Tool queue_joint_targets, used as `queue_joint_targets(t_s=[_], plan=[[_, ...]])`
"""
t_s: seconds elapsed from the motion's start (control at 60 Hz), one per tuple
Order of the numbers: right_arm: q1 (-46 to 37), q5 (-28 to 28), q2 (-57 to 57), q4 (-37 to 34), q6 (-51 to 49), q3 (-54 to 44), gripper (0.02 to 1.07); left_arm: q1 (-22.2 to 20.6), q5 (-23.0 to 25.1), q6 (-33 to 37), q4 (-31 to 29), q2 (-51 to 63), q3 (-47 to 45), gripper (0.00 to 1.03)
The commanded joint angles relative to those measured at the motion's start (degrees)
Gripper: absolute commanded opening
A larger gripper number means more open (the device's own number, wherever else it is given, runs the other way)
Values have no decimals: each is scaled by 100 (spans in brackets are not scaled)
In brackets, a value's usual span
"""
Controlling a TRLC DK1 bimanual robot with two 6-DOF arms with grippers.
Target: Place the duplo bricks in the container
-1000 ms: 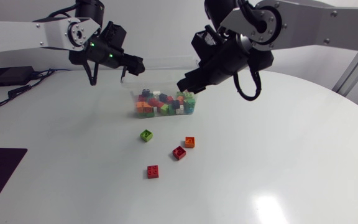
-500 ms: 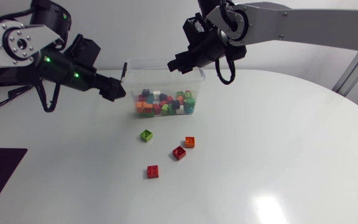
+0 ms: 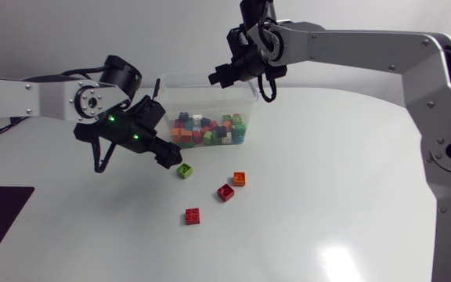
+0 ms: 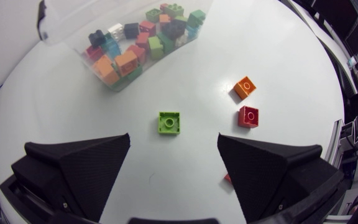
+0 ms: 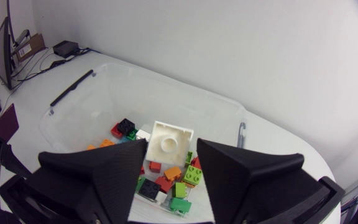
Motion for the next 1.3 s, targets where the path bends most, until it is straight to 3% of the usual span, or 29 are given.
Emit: queue_joint_targets(t_s=[0.0,0.1,0.383,0.533,0.65,0.85,0.95,1.167,1.283], plan=[[-60,74,185,-97,-47,172,103,-96,16,0,92,375,22,98],[-68,65,-220,-106,-91,-171,103,-149,-72,44,435,735,128,98],[-68,-120,-1960,-334,-100,-1981,103,-9,-81,405,479,1526,611,97],[-42,-155,-2610,-440,-109,-3010,103,9,-81,510,532,1878,822,91],[46,-278,-3023,-387,-373,-3792,103,0,-81,536,532,2053,936,79],[-60,-893,-3366,-247,-1568,-4706,103,-70,-90,545,532,2238,1068,41],[-191,-1456,-3331,-370,-2341,-4935,103,-114,-116,545,523,2291,1068,39],[-253,-1473,-2751,-414,-3835,-5049,103,-202,-134,554,444,2264,1042,34],[-235,-1544,-2232,-932,-4389,-4706,103,-193,-134,598,294,2009,998,34]])
